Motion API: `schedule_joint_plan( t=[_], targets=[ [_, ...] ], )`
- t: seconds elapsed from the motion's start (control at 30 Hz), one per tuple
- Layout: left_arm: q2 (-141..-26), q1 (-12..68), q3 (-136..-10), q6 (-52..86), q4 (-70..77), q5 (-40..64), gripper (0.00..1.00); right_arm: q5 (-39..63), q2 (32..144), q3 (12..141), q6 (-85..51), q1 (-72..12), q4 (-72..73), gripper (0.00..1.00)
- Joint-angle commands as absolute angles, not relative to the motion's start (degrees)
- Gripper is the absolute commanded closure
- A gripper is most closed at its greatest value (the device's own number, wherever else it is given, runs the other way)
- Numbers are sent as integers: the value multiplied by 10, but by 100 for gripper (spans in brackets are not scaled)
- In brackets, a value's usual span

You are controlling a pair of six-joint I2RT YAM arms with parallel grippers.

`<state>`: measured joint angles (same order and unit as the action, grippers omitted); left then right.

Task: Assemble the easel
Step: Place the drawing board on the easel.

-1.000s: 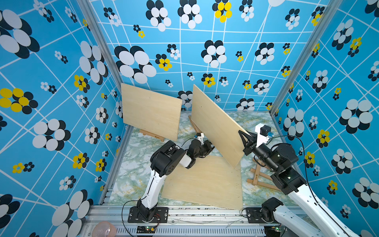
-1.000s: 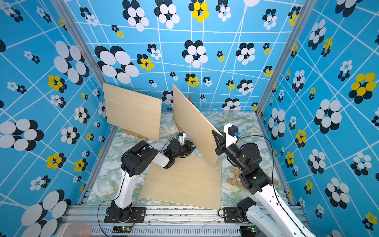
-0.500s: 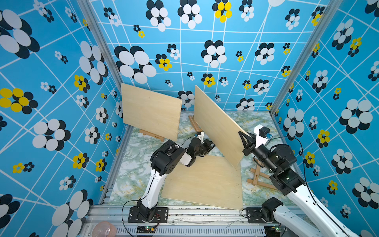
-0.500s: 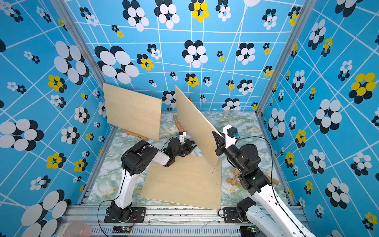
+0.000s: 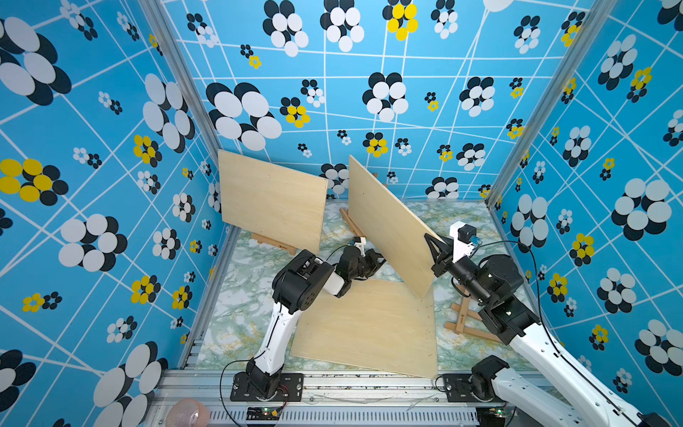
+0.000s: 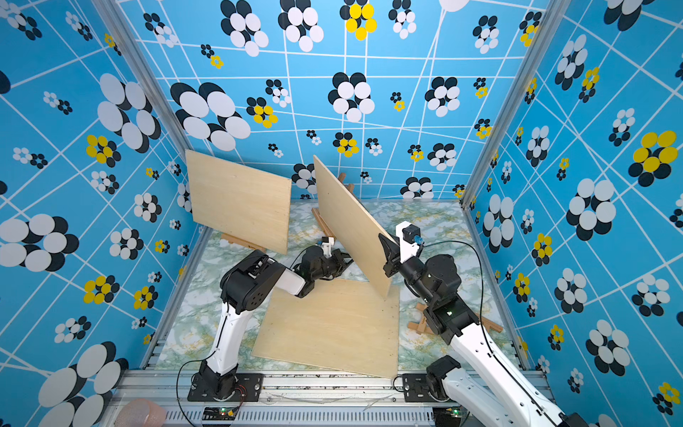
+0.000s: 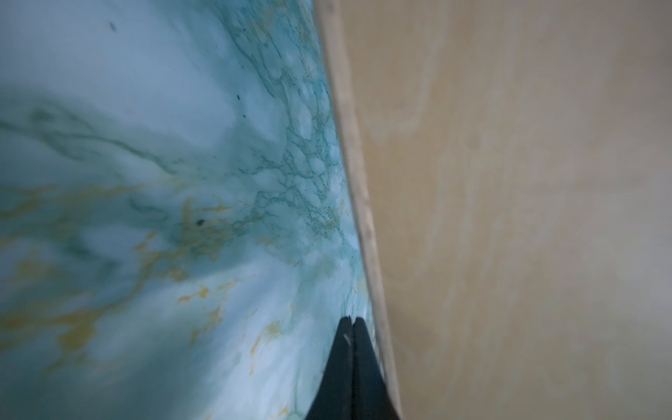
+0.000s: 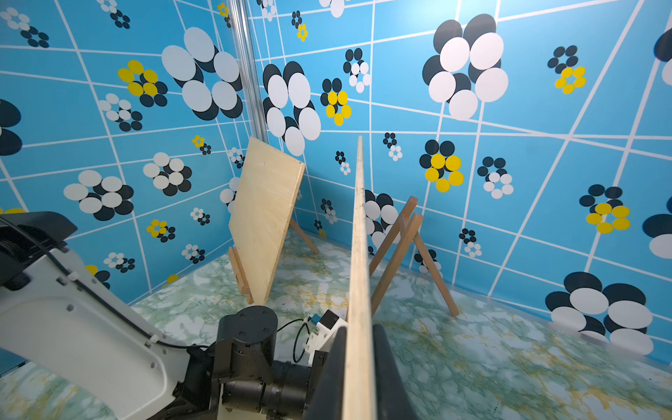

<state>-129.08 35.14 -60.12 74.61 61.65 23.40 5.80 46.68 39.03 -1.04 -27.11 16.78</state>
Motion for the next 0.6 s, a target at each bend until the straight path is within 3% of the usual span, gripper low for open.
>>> schedule_joint_plan(
  t=[0.0,0.57],
  targets=[
    [-1290,345,-617,750,691,254,97,68,462,414,-35,-279,240,100],
    [-1306,334,-616,759,692,266,96,38,473,399,-40,-276,239,100]
  ],
)
